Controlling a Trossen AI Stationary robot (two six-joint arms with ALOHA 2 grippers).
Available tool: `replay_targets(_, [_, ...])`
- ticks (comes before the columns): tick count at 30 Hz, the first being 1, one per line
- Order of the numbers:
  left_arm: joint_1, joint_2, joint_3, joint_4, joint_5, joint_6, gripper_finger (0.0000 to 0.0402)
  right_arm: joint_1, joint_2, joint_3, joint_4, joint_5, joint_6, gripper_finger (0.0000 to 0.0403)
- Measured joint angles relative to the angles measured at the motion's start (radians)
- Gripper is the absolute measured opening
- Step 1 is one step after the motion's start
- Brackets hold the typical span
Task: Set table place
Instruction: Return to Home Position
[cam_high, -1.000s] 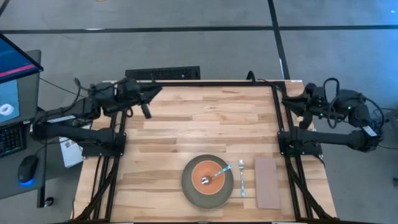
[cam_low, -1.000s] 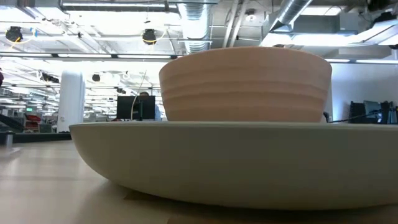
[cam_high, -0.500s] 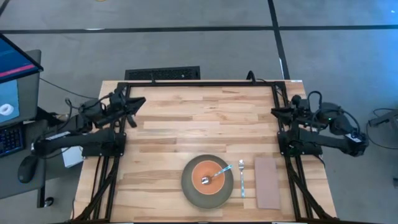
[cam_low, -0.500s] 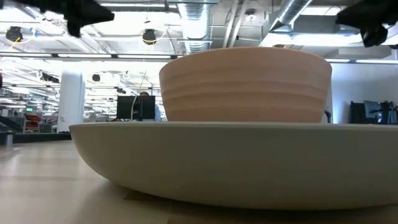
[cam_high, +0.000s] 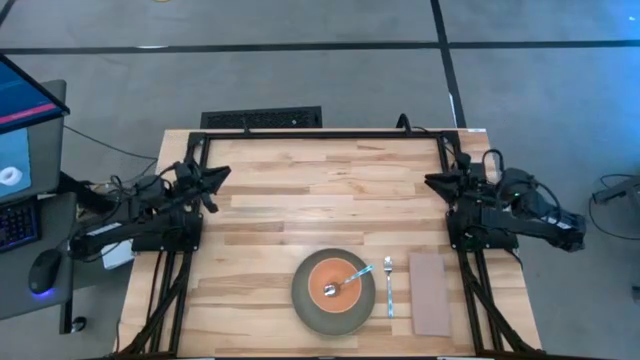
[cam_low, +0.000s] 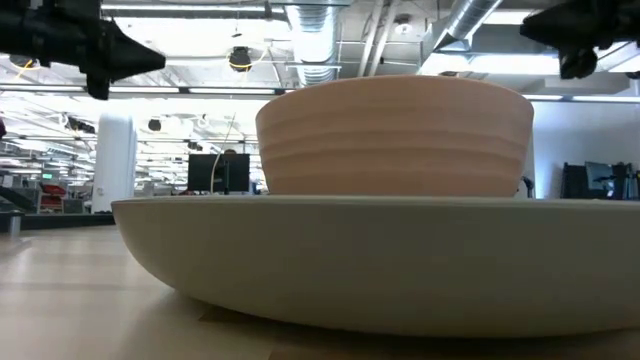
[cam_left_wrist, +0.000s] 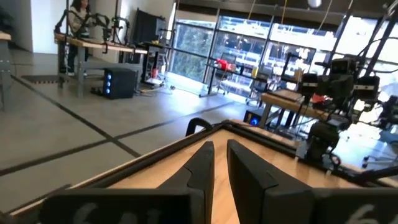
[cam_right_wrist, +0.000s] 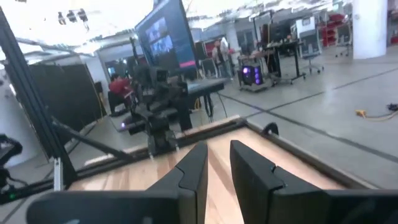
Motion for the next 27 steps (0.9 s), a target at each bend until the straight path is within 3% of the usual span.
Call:
replay_targets(14, [0.0,-0.002,-0.116,0.017,0.018,-0.056,0.0035,0.001,0.001,-0.232,0.287,-0.04,0.04,0.0093])
replay_targets(27, [0.0,-0.001,-0.12,-0.039,0.008,-0.052,0.0035,0.001,0.001,-0.392,0.463,-0.054,0.144,0.0093])
